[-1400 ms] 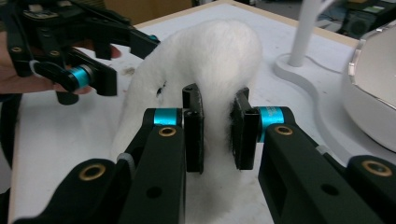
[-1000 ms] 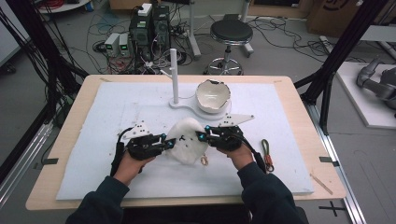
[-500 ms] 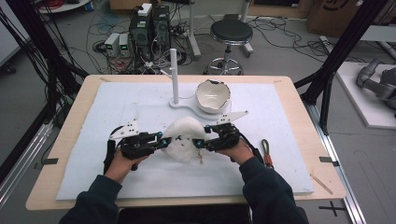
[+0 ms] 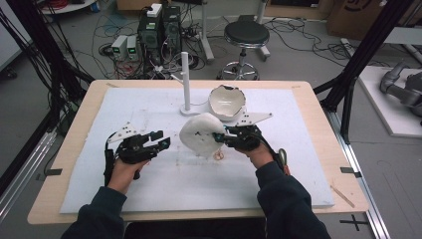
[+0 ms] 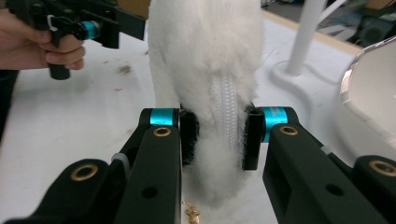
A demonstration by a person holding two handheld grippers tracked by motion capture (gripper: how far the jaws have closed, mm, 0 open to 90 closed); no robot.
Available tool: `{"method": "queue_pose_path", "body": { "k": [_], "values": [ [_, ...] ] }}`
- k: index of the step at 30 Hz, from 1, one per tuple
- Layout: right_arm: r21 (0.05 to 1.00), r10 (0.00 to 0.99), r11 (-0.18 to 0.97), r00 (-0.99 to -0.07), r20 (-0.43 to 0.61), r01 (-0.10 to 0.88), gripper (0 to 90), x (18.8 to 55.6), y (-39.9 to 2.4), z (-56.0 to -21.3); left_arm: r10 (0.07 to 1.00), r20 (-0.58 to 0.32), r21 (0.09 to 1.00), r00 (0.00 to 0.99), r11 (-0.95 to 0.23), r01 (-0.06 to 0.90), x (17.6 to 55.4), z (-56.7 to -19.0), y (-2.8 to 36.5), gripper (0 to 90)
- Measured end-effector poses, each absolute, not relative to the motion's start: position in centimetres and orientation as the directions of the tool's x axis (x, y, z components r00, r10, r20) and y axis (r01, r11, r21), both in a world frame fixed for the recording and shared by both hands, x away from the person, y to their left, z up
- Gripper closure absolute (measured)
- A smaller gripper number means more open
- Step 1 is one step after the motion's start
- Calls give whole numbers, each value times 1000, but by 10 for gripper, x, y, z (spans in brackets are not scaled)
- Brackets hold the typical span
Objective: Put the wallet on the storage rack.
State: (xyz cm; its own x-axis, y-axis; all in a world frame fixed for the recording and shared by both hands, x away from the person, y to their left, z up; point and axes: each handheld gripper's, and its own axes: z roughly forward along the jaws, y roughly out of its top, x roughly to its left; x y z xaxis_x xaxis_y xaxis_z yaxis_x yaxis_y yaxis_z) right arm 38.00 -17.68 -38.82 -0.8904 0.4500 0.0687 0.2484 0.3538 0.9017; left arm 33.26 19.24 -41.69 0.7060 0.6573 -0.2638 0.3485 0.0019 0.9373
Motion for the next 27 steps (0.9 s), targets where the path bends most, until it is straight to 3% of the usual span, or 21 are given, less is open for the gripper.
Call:
{"method": "queue_pose_path", "body": {
  "k": [3, 9, 16, 27],
  "values": [
    [905, 455, 358, -889, 46, 231, 755, 384, -178, -380, 677, -265, 937, 687, 12, 350, 333, -418, 198, 464],
    [897, 463, 419, -883, -77, 142, 752, 410, -174, -338, 723, -235, 938, 649, -6, 347, 335, -419, 200, 247],
    [844, 484, 530, -846, -224, 80, 751, 453, -175, -301, 723, -241, 936, 648, -3, 353, 335, -420, 201, 238],
    [783, 518, 618, -786, -337, 71, 751, 487, -188, -297, 727, -249, 930, 640, -4, 366, 336, -423, 203, 238]
  ]
}}
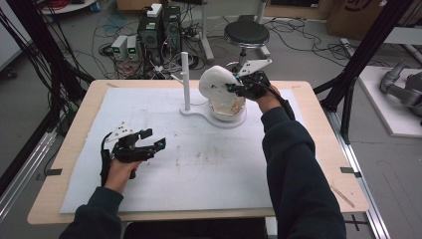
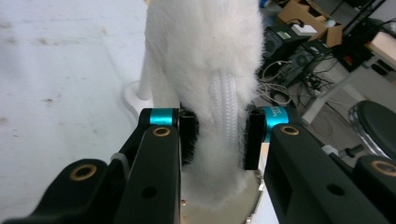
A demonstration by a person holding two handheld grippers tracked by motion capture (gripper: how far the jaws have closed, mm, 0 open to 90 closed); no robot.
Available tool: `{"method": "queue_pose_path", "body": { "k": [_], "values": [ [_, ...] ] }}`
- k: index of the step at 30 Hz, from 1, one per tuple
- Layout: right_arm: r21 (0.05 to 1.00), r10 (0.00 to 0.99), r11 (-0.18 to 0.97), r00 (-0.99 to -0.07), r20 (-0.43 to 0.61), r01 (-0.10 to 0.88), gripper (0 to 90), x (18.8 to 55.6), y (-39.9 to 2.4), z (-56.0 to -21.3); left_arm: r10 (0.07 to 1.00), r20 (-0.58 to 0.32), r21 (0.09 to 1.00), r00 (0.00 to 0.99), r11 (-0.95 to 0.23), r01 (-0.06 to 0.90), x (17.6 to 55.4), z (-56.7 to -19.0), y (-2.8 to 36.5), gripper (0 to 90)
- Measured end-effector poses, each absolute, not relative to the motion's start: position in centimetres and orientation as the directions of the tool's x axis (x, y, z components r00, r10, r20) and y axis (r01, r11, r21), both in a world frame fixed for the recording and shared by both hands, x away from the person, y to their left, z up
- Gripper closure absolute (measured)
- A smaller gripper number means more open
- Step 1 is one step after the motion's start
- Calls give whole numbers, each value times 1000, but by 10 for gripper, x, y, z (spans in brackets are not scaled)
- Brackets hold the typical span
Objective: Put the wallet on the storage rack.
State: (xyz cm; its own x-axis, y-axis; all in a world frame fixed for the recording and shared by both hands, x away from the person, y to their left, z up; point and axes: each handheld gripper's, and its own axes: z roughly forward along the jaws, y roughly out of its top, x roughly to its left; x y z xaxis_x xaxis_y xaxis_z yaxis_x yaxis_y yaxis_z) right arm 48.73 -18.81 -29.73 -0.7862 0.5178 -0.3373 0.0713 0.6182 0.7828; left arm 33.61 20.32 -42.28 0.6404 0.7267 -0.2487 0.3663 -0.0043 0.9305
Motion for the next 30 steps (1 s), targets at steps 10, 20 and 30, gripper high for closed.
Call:
{"method": "queue_pose_path", "body": {
  "k": [10, 20, 30],
  "values": [
    [701, 490, 711, -755, -435, 57, 749, 495, -196, -308, 734, -252, 930, 631, 4, 367, 336, -423, 207, 238],
    [560, 383, 828, -742, -551, 12, 749, 494, -195, -320, 737, -258, 926, 625, 5, 377, 337, -424, 209, 239],
    [477, 343, 876, -778, -527, 63, 662, 502, -178, -342, 732, -272, 923, 625, 15, 384, 336, -423, 211, 239]
  ]
}}
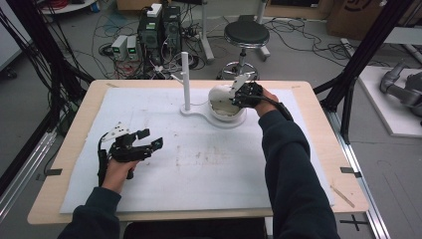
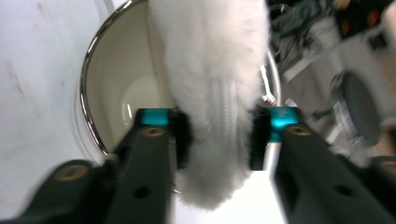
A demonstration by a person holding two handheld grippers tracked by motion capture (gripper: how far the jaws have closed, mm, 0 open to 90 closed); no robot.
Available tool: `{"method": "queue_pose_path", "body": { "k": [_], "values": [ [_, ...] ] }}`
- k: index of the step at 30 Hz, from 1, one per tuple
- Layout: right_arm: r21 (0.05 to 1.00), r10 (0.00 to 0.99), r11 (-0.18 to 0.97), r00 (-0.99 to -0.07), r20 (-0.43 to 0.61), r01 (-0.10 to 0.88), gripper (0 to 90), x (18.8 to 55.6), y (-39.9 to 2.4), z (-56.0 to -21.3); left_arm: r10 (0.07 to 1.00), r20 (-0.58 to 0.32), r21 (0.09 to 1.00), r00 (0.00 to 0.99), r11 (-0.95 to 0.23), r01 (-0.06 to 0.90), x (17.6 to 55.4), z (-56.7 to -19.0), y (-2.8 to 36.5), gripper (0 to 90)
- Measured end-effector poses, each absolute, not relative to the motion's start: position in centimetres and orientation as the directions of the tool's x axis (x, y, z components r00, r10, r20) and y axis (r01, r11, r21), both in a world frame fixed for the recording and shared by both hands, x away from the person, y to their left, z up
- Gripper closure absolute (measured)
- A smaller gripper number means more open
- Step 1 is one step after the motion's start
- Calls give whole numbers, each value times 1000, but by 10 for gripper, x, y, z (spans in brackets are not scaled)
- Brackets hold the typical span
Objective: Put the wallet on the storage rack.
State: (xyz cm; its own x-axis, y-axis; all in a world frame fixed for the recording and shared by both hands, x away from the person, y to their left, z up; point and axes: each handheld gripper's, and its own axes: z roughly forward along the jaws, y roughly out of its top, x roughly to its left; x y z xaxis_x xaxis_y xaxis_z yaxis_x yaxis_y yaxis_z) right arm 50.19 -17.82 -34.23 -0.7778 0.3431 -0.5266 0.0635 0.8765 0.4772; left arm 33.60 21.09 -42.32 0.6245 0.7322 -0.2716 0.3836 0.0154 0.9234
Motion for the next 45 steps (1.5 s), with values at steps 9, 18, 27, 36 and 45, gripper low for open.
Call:
{"method": "queue_pose_path", "body": {
  "k": [9, 18, 27, 36, 45],
  "values": [
    [822, 600, 497, -794, -94, 278, 610, 502, -195, -330, 727, -274, 922, 629, 12, 387, 336, -424, 210, 238],
    [792, 603, 526, -792, -92, 309, 675, 502, -198, -346, 724, -275, 921, 633, 10, 390, 336, -424, 209, 239],
    [848, 664, 421, -746, -47, 322, 357, 473, -224, -318, 746, -257, 927, 614, 10, 375, 335, -422, 214, 231],
    [818, 703, 411, -711, -5, 401, 303, 427, -251, -320, 782, -205, 940, 589, -9, 340, 336, -421, 225, 185],
    [845, 765, 328, -644, 25, 422, 322, 357, -281, -371, 794, -158, 951, 588, -37, 307, 334, -421, 229, 184]
  ]
}}
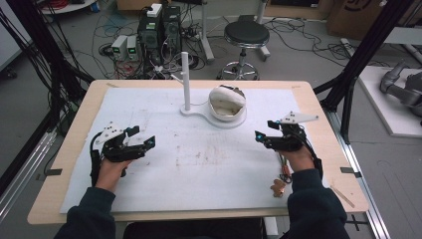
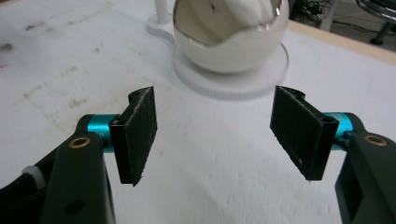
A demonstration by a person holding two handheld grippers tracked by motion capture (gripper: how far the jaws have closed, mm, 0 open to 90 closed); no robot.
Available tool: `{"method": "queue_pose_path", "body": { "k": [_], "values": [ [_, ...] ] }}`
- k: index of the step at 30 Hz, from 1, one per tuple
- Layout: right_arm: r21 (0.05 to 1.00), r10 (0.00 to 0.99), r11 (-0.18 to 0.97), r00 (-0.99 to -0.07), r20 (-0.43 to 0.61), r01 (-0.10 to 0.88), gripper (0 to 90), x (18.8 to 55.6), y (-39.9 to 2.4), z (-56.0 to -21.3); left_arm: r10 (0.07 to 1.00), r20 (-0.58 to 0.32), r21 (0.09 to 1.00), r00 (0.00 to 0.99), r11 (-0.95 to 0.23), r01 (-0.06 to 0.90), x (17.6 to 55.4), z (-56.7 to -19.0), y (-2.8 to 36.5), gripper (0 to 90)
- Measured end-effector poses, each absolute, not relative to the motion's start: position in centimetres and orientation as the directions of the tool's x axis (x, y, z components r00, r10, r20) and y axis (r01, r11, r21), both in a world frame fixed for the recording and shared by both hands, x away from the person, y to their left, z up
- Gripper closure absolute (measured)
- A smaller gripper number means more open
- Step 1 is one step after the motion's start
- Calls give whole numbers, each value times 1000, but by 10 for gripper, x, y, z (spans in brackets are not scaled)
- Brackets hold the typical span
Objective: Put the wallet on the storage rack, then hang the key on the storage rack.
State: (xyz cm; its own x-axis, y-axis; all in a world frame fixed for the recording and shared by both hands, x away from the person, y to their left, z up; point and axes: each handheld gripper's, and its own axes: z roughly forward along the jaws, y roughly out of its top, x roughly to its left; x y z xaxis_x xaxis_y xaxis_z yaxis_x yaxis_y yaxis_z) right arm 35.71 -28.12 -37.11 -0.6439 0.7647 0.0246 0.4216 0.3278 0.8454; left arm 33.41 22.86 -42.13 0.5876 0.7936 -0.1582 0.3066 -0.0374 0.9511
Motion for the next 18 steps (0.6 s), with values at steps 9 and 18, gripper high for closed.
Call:
{"method": "queue_pose_path", "body": {
  "k": [9, 18],
  "values": [
    [822, 804, 335, -595, 5, 461, 286, 341, -293, -396, 799, -140, 956, 584, -43, 289, 332, -419, 227, 184],
    [821, 836, 316, -548, -5, 475, 276, 332, -308, -396, 793, -138, 957, 594, -48, 287, 332, -420, 225, 185]
  ]
}}
